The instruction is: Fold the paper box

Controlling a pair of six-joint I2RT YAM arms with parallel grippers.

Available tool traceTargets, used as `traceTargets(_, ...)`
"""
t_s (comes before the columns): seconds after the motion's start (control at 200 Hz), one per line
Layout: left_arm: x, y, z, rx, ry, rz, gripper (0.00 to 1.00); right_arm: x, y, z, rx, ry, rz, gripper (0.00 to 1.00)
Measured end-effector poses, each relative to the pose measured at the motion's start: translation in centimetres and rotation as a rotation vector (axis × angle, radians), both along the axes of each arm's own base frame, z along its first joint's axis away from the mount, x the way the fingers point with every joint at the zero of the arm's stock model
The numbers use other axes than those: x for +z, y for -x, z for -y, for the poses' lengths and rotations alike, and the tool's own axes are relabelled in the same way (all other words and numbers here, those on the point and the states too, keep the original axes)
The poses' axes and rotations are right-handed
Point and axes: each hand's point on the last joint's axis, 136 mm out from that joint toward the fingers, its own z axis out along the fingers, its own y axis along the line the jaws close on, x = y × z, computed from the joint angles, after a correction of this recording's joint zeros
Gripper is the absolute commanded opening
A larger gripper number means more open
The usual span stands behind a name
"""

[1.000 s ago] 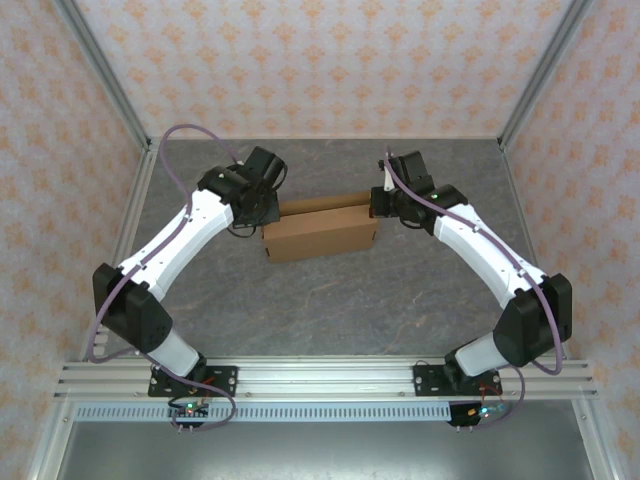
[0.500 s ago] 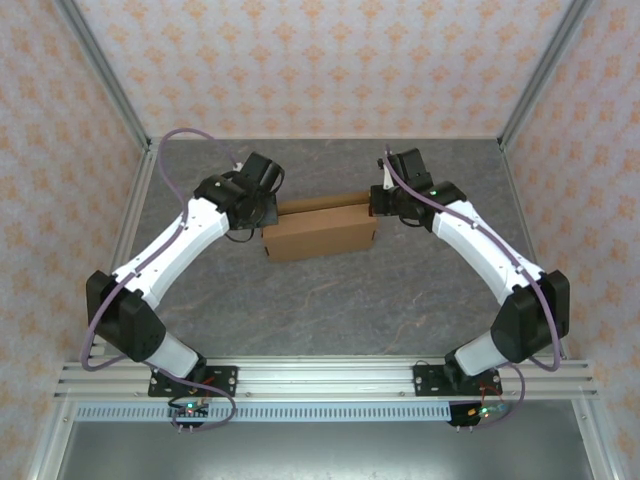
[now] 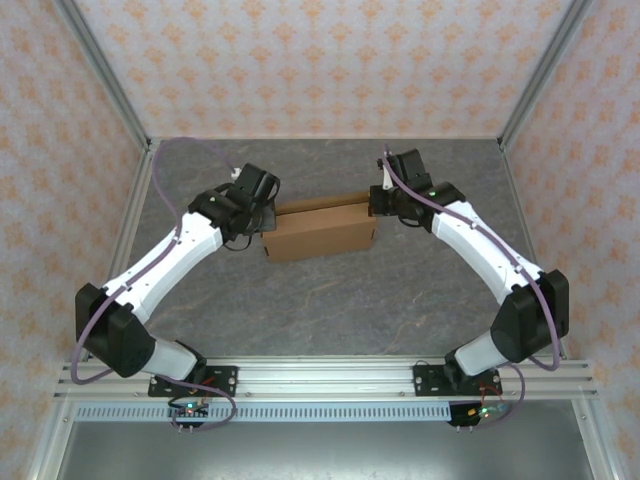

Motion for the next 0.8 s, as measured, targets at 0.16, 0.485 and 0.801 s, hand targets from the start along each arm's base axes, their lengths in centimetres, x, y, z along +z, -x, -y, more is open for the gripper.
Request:
traceTargets(0.16, -0.1, -0.4, -0.1, 0.001, -0.01, 0.023, 0.0, -0.2, -0.4, -0.1, -0.003, -0.007, 0.019, 0.0)
traceTargets(0.485, -0.5, -0.3, 0.0, -0.004, -0.038, 0.095, 0.0, -0.8, -0.5, 0.0, -0.004, -0.014, 0.064, 0.0)
traceTargets(0.801, -1.0, 0.8, 0.3, -0.015, -0.064, 0.194, 0.0, -2.0, 0.3, 0.1, 0.007, -0.047, 0.145, 0.0)
